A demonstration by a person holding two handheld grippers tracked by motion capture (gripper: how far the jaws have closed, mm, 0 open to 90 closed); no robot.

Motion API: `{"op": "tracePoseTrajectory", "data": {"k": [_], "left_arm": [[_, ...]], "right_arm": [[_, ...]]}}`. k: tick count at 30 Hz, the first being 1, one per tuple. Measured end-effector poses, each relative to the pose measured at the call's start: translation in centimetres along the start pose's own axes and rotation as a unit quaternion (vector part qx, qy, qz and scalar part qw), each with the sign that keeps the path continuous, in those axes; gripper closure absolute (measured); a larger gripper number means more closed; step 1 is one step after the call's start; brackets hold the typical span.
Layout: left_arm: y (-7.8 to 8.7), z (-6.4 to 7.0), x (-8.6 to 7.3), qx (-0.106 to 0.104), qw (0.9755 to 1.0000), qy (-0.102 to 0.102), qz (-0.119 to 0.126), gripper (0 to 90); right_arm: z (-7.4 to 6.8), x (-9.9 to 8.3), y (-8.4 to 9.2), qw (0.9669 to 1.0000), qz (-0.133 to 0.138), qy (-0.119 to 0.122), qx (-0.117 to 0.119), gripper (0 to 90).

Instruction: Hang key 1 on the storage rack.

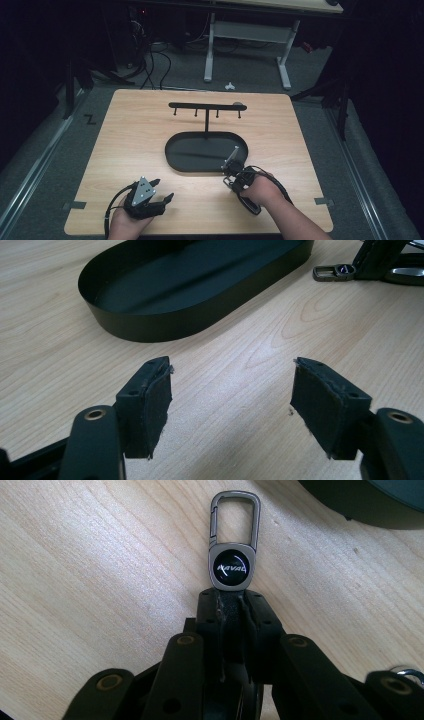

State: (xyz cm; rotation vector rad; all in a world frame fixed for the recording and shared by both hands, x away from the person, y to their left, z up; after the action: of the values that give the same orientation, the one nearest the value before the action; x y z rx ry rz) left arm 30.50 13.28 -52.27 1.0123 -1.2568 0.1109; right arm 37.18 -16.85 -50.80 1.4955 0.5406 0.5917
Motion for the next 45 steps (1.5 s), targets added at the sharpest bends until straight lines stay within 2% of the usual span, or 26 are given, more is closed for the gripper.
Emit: {"op": "tracePoseTrajectory", "data": {"k": [7,11,13,15,16,20,22,23,24,25,29,37,45], "left_arm": [[-0.2,0.1,0.0,-0.002,1.0,-0.003,-0.004,33.1],[-0.2,0.1,-0.1,-0.002,1.0,-0.002,-0.003,33.1],[-0.2,0.1,-0.1,-0.003,1.0,-0.001,-0.004,33.1],[-0.2,0.1,-0.1,-0.004,1.0,-0.003,-0.006,33.1],[-0.2,0.1,-0.1,-0.004,1.0,-0.003,-0.006,33.1],[-0.3,0.1,-0.1,-0.005,0.9999,-0.006,-0.007,33.1],[-0.3,0.1,-0.1,-0.006,0.9999,-0.006,-0.007,33.1],[-0.3,0.1,-0.1,-0.006,0.9999,-0.006,-0.007,33.1],[-0.3,0.1,-0.1,-0.006,0.9999,-0.006,-0.007,33.1],[-0.3,0.2,-0.1,-0.007,0.9999,-0.006,-0.007,33.1],[-0.3,0.2,-0.1,-0.008,0.9999,-0.006,-0.007,33.1],[-0.1,0.2,-0.2,-0.007,0.9999,-0.006,-0.007,33.2],[0.2,0.1,-0.5,-0.002,1.0,-0.003,-0.009,33.2]], "right_arm": [[0.0,-0.3,0.0,0.9999,0.013,-0.005,0.001,80.1],[-0.1,-0.5,0.3,0.9998,0.01,-0.014,0.006,80.2],[0.1,-0.5,0.7,0.9998,0.017,0.001,0.006,80.2],[0.2,-0.9,1.8,0.9998,0.017,-0.005,0.009,80.2],[0.2,-0.9,1.8,0.9998,0.017,-0.005,0.009,80.2],[0.4,-1.4,3.1,0.9997,0.024,-0.002,0.001,80.2],[0.5,-1.7,4.0,0.9995,0.03,-0.008,0.004,80.3],[0.4,-1.8,4.4,0.9994,0.027,-0.021,0.005,80.3],[0.4,-1.8,4.4,0.9994,0.027,-0.021,0.005,80.3],[0.6,-1.9,5.0,0.9992,0.039,-0.006,0.002,80.3],[0.5,-2.0,6.1,0.9987,0.05,-0.012,0.001,80.3],[0.8,-2.1,7.2,0.9978,0.066,-0.009,-0.004,80.3],[1.3,-1.8,8.6,0.996,0.087,-0.019,-0.004,80.3]]}}
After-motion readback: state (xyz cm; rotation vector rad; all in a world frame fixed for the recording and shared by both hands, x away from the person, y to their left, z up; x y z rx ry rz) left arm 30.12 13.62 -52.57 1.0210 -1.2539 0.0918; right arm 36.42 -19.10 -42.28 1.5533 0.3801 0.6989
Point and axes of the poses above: each handheld gripper's, and its own axes: y roughly backward along the jaws, x roughly out of its top, z roughly to its right, the point moved 2 cm from there along -y, roughly forward along the jaws, and after that the axes turned 2 degrees about -z, right-handed, at the moved point
